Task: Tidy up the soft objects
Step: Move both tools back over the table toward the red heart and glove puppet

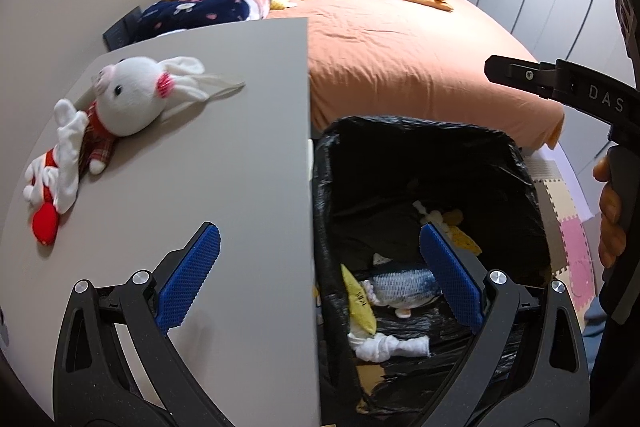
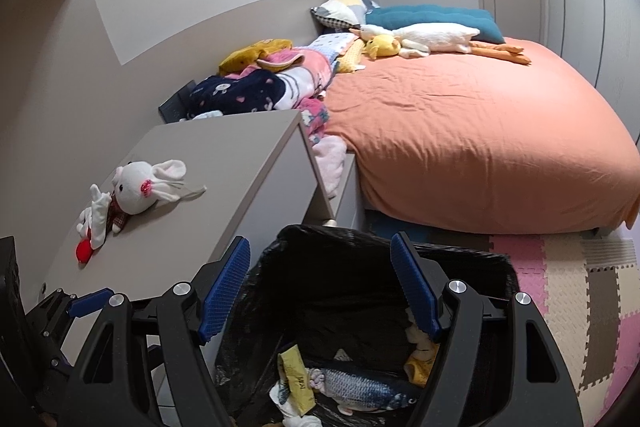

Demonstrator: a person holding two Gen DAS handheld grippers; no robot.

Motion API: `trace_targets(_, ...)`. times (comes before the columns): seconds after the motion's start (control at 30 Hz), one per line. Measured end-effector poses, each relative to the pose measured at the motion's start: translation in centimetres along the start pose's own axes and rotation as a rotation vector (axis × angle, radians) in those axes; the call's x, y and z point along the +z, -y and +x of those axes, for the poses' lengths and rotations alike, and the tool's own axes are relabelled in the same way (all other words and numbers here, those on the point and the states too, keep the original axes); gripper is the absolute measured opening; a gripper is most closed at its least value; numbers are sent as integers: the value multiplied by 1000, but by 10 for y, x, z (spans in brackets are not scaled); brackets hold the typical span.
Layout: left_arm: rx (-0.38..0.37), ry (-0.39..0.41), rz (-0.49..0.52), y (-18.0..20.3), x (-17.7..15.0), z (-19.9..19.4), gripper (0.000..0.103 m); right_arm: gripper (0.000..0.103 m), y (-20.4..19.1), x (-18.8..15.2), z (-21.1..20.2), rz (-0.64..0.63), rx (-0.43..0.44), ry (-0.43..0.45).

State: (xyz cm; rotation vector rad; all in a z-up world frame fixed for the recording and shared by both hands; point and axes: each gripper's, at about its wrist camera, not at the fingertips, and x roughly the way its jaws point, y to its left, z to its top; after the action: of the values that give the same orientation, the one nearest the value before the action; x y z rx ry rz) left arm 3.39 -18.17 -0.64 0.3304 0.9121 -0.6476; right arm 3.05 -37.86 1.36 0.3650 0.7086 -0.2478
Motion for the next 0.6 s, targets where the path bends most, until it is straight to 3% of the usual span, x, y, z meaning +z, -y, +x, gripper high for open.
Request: trace_targets(0.6, 89, -10, -118, -77, -19, -10, 97, 73, -77, 3, 38, -71, 112, -55)
